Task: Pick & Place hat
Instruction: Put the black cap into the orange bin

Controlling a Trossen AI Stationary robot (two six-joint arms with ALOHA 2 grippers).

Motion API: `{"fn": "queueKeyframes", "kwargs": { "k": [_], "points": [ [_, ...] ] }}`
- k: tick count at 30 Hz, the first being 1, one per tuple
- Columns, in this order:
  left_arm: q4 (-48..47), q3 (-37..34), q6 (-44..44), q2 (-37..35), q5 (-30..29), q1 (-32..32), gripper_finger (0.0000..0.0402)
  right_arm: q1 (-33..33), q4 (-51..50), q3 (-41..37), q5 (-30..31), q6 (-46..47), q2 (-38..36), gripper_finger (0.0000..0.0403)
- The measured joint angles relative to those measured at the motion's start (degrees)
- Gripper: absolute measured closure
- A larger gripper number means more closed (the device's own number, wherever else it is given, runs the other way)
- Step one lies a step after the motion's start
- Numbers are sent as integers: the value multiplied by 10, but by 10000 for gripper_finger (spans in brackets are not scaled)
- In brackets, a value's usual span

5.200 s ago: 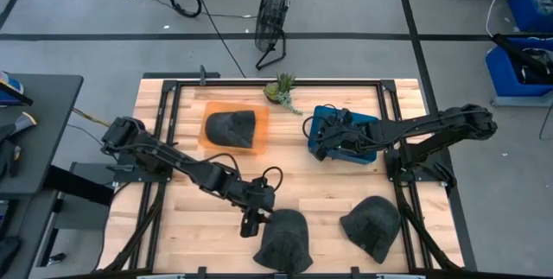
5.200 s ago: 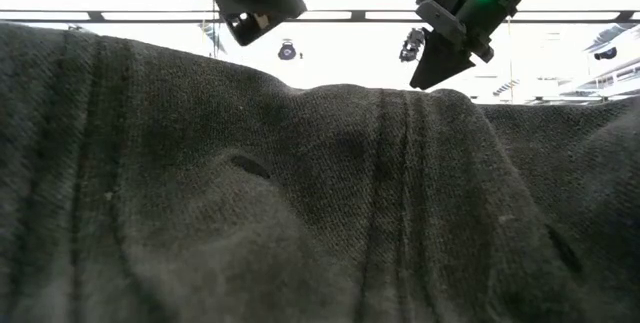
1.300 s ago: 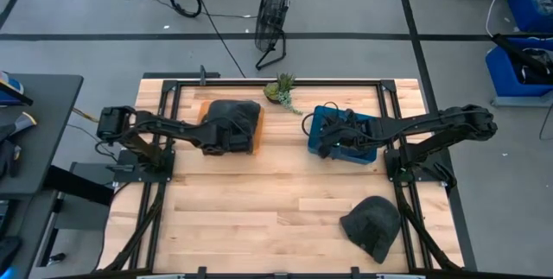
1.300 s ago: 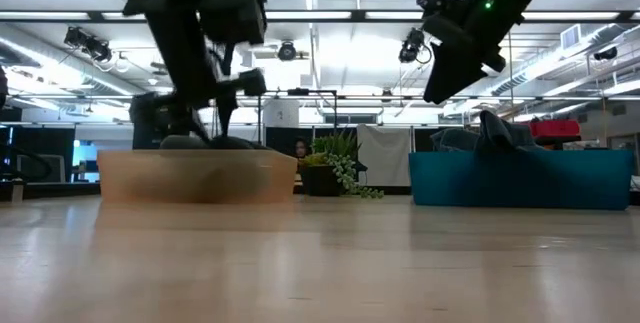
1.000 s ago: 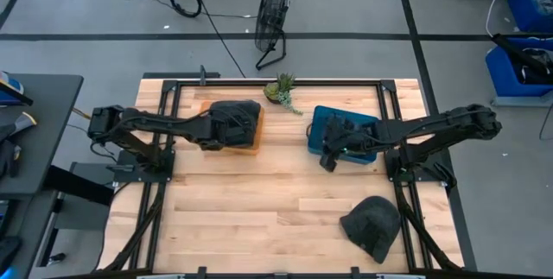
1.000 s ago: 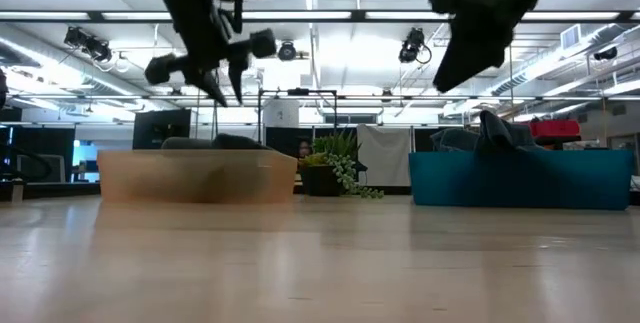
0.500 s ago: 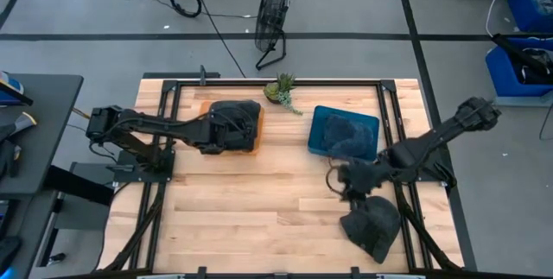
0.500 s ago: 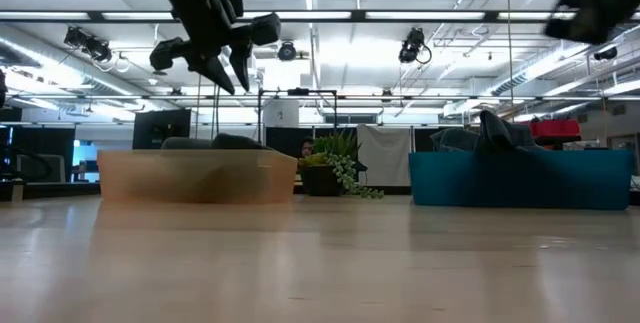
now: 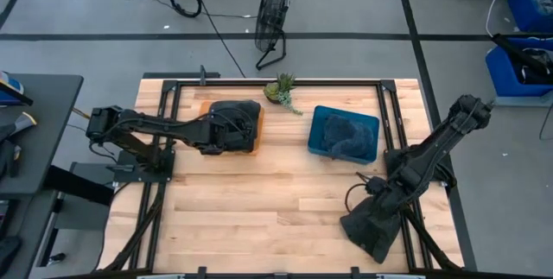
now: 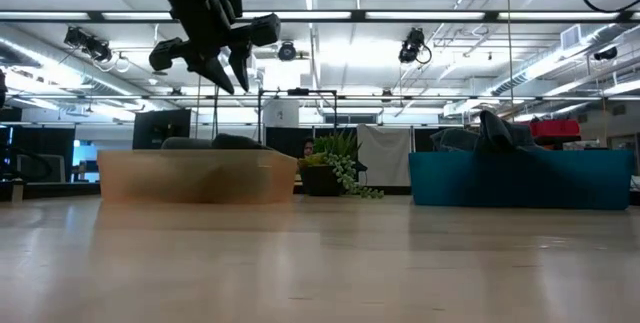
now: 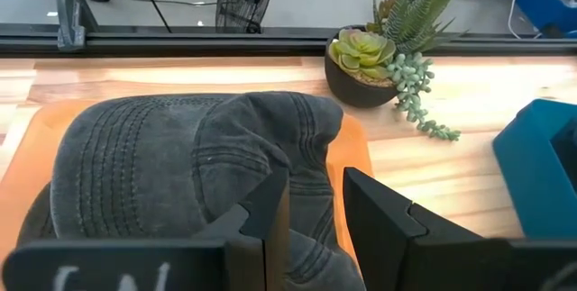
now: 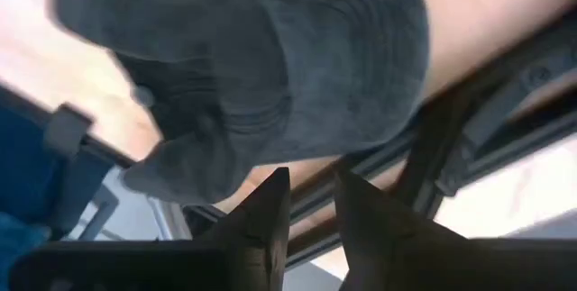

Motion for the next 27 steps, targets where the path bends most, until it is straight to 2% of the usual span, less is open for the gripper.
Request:
{"fn": "queueKeyframes", "kwargs": {
  "k": [3,11,20,27],
  "points": [
    [-1,0,0,0,0,0,291,10,16,0,-5,18,18,307],
    [-5,0,0,0,0,0,291,25,105,0,-64,22,102,303],
    [-10,0,0,0,0,0,291,29,70,0,-60,42,196,263],
    [-12,0,24,0,0,0,291,30,121,0,-60,38,214,245]
  ]
}}
